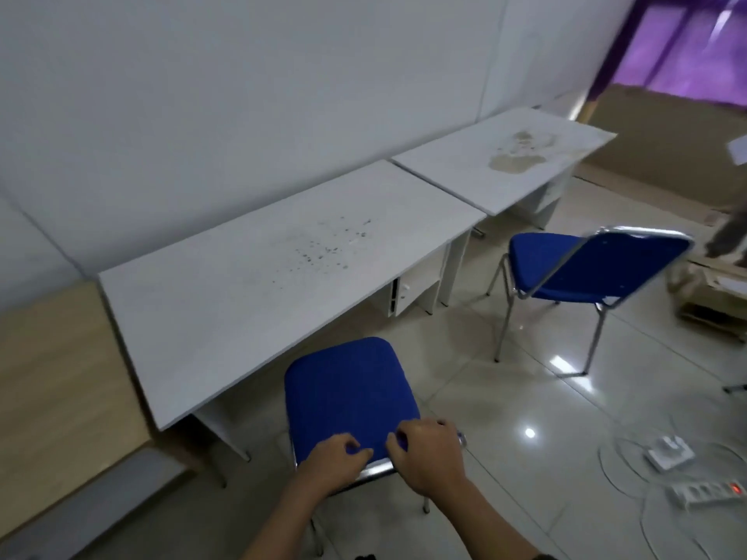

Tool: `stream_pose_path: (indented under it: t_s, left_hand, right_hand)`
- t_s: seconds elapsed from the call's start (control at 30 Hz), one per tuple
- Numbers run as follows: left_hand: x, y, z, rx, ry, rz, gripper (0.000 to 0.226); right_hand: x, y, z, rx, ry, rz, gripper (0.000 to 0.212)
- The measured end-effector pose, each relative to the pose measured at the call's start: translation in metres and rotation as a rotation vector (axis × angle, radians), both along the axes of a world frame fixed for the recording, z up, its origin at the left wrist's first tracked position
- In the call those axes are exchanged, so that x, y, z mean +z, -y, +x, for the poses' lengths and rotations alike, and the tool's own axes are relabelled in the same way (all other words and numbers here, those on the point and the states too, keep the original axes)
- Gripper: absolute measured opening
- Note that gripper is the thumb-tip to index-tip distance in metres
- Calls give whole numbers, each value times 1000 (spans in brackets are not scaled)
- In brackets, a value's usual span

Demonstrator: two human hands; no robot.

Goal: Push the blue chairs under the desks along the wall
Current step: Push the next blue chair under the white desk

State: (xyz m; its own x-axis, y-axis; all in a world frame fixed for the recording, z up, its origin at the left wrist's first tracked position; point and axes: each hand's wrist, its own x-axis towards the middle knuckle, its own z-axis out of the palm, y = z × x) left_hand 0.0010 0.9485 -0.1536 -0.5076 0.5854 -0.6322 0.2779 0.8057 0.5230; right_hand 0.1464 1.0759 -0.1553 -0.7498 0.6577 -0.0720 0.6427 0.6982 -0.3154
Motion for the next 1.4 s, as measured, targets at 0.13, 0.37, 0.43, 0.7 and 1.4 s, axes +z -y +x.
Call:
stream_pose_path:
  t_s: [0.13,0.37,0.43,0.7,1.4]
  left_hand:
    - [-19,0,0,107,42,-67,61]
    - [-7,-24,29,350,81,-56,59]
    - [-6,-35,41,397,79,-49,56]
    - [-8,-83,88,516,-22,-67,64]
    - [-6,-116,106,487,-564,68,79]
  right_hand:
    - [-9,-16,6,141,-119,62,37]
    - [-17,-57,17,388,-178,56,34]
    - [-15,-75,19,450,-173,36,34]
    - [-15,-144,34,669,-202,62,34]
    - [-17,-192,14,744,-213,84,25]
